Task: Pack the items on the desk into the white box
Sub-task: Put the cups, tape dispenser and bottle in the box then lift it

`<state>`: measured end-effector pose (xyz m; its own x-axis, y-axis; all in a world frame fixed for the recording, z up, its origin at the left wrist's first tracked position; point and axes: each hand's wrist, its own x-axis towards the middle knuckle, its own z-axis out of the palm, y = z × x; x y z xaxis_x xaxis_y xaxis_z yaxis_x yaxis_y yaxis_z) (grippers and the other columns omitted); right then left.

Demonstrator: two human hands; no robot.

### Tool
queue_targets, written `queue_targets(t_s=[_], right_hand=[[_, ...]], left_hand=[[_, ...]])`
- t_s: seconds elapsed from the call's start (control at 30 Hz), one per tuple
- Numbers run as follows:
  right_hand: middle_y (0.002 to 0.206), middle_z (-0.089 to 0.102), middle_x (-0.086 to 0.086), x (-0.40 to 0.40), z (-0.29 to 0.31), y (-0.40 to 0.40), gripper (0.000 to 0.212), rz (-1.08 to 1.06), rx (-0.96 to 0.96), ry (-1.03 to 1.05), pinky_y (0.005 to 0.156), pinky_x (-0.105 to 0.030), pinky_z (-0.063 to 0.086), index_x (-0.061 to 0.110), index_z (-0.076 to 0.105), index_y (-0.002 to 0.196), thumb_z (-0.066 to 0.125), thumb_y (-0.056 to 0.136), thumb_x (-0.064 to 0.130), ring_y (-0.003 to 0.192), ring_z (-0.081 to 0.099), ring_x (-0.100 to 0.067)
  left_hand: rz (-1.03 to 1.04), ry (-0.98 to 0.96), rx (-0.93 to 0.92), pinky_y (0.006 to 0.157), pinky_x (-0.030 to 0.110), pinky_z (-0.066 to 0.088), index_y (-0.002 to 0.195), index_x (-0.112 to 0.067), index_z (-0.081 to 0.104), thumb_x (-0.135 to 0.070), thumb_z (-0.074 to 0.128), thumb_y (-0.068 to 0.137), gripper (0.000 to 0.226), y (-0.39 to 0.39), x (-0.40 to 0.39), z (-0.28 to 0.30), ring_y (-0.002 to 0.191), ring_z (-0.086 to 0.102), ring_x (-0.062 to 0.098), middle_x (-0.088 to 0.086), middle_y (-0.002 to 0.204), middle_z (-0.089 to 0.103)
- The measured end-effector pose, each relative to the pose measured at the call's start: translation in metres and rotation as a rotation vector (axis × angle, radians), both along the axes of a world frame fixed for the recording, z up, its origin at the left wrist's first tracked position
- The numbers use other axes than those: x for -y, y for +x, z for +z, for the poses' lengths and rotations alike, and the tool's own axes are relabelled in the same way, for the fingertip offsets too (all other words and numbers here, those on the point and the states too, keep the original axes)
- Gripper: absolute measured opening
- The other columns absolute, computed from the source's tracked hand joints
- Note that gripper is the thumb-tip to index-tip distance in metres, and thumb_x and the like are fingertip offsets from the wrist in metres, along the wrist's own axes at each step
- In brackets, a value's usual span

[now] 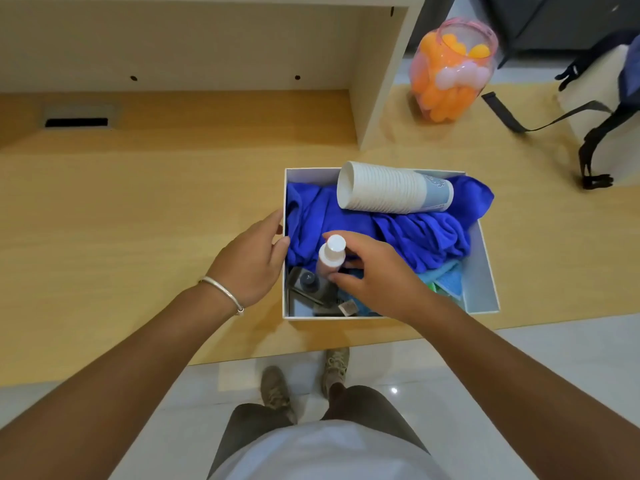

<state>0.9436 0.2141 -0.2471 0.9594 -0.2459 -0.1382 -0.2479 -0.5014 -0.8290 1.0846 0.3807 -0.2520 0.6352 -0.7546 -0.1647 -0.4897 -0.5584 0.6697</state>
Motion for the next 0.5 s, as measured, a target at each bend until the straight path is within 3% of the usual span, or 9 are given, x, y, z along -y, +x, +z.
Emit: queue_targets(t_s=[0.17,0.27,0.37,0.43,0.5], right_hand=[[0.132,0.055,0.009,0.020,0.010,-0.030,0.058,0.001,-0.041,-0.080,0.101,-0.025,0.044,0.024,0.047,0.139,0.068,0.086,0.012,0.121,0.050,-0.002],[0.124,0.059,0.010,0.038,0.020,-0.054,0.047,-0.130,0.075,-0.232,0.100,-0.021,0.041,0.022,0.056,0.129,0.070,0.084,0.016,0.117,0.051,-0.002],[0.119,0.062,-0.002,0.069,0.021,-0.080,0.043,-0.285,0.108,-0.498,0.098,-0.020,0.033,0.014,0.061,0.119,0.073,0.079,0.008,0.112,0.053,-0.018],[0.127,0.056,-0.012,0.090,0.017,-0.092,0.054,-0.346,0.059,-0.614,0.105,-0.027,0.030,0.009,0.055,0.127,0.074,0.077,0.008,0.120,0.047,-0.028],[0.140,0.045,-0.016,0.108,0.011,-0.100,0.069,-0.374,-0.026,-0.600,0.109,-0.037,0.030,0.006,0.041,0.140,0.073,0.079,0.016,0.131,0.038,-0.030]], left_hand=[[0.014,-0.010,-0.005,0.082,0.043,0.051,0.137,-0.026,0.039,-0.024,0.042,0.097,0.040,-0.011,-0.006,0.006,0.098,0.061,0.020,0.002,0.120,0.060],[0.025,0.026,0.038,0.076,0.043,0.054,0.136,-0.029,0.037,-0.027,0.046,0.095,0.042,-0.015,-0.006,0.010,0.095,0.064,0.016,-0.002,0.121,0.061],[0.016,0.090,0.134,0.072,0.040,0.055,0.137,-0.029,0.036,-0.032,0.049,0.093,0.046,-0.016,-0.005,0.011,0.096,0.065,0.014,-0.003,0.121,0.062],[0.022,0.105,0.164,0.071,0.040,0.055,0.134,-0.028,0.037,-0.032,0.051,0.092,0.045,-0.017,-0.005,0.011,0.095,0.065,0.013,-0.003,0.119,0.063],[0.053,0.083,0.112,0.074,0.038,0.055,0.135,-0.029,0.038,-0.031,0.054,0.091,0.046,-0.018,-0.003,0.010,0.097,0.064,0.011,-0.007,0.117,0.062]])
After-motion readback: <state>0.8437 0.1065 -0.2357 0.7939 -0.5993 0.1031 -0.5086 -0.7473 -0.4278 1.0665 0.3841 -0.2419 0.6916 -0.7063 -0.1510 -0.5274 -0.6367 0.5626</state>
